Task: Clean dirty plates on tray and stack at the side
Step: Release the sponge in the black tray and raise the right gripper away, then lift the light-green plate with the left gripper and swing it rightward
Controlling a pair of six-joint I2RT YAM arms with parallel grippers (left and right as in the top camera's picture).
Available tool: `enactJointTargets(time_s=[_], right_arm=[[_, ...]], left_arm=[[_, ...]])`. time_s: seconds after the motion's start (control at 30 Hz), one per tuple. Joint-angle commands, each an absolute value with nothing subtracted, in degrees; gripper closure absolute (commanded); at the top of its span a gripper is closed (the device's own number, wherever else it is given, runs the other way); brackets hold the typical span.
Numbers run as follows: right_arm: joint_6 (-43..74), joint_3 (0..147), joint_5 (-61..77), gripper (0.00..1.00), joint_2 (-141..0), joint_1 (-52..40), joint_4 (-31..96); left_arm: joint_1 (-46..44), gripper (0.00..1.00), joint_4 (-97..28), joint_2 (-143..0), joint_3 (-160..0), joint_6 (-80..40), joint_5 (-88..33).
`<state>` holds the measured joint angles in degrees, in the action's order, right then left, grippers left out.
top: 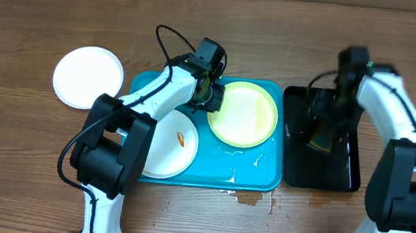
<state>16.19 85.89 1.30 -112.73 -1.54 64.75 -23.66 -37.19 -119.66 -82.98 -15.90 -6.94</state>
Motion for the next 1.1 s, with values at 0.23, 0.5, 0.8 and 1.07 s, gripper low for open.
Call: enactJointTargets(time_s=[0.23,0.5,0.8,1.07], right_arm=[[16.1,107.0,2.0,0.00,-110.0,5.1,74.2],[16.1,107.0,2.0,0.00,-110.2,5.9,73.8],[16.1,107.0,2.0,0.00,-110.2,5.9,73.8],[16.1,107.0,2.0,0.00,-110.2,5.9,73.8]], left_arm=[[-24.0,0.84,-37.5,-120.5,-82.7,-15.3,-7.1],[-23.9,0.96,-37.3,-120.5,-82.8,-15.8,-6.6],[-23.6,0.96,-46.2,-120.1,-90.6,-15.8,0.5],[-23.6,0.96,-57.7,-120.1,-102.1,-13.6,3.7]])
